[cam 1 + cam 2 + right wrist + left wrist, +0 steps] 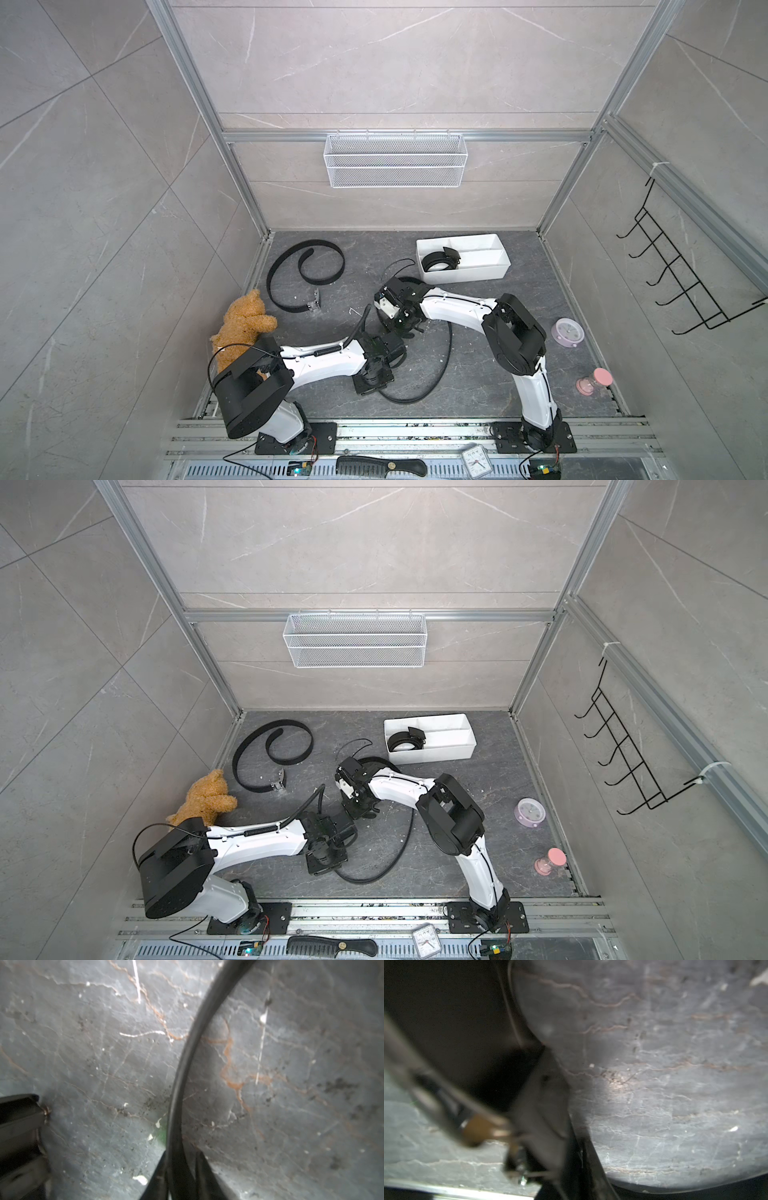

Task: Place the belts into the storage roll
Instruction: Roll the belt at the center of the board.

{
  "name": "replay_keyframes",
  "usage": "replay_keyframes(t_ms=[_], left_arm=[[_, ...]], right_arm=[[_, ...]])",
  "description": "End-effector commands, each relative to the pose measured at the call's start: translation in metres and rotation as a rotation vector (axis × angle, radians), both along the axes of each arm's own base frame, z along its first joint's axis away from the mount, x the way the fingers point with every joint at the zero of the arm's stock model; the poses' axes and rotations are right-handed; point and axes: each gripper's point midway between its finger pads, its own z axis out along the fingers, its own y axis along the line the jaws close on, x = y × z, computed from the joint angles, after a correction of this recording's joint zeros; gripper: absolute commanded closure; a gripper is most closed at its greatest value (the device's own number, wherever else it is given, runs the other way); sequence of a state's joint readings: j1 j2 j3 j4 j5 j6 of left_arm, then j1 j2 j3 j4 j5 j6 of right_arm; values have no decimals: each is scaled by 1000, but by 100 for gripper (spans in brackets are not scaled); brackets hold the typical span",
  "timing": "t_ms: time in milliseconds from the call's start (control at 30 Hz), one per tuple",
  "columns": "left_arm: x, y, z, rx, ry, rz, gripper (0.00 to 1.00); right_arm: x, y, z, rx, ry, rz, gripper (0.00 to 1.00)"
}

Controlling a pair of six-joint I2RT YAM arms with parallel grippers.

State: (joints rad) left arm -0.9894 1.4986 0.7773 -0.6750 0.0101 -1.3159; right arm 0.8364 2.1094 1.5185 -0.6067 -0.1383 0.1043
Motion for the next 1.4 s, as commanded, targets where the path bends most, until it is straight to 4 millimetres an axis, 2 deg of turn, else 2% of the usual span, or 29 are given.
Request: replay_keyframes(t_ms=[0,33,133,333,433,533,567,600,633,733,767,867,933,1033,1100,1200,1267,1367], left_arm=[[16,24,1,38,-20,21,96],[25,31,4,41,-34,27,100],[55,51,13,72,-67,10,100],[111,72,22,209,-120,-138,100],[146,72,23,269,-155,-226,100],[171,64,21,287,-156,-278,100],[176,59,22,279,-160,-288,100],[178,54,23,262,-157,-296,100],[179,51,25,249,-156,-303,94],[175,47,37,215,-159,-313,57],[173,47,43,208,-165,-319,49],[172,41,72,207,-220,-364,35],[174,27,92,210,-272,-432,35],[170,-8,109,198,-313,-603,33],[163,-34,107,182,-320,-706,33],[148,-74,92,84,-288,-787,33],[138,-99,85,27,-301,-829,33],[128,-120,78,-33,-299,-814,33]], right_arm=[[-19,-19,-9,-71,19,16,84],[-23,-24,-7,-77,16,12,86],[-38,-45,-6,-108,10,-14,88],[-53,-95,-1,-218,-40,-61,89],[-51,-111,-3,-279,-73,-72,88],[-41,-113,1,-294,-103,-90,85],[-38,-113,3,-295,-103,-103,80],[-35,-112,6,-293,-103,-115,72],[-33,-112,10,-290,-107,-127,63],[-30,-105,33,-220,-125,-167,47],[-30,-102,42,-184,-122,-185,44],[-29,-104,70,-112,-112,-261,40],[-29,-114,80,-92,-87,-330,40],[-30,-141,86,-75,-44,-450,40],[-27,-167,86,-68,-33,-540,40],[-18,-204,83,-92,-37,-646,39],[-10,-218,78,-100,-39,-680,39],[4,-233,67,-98,-28,-728,39]])
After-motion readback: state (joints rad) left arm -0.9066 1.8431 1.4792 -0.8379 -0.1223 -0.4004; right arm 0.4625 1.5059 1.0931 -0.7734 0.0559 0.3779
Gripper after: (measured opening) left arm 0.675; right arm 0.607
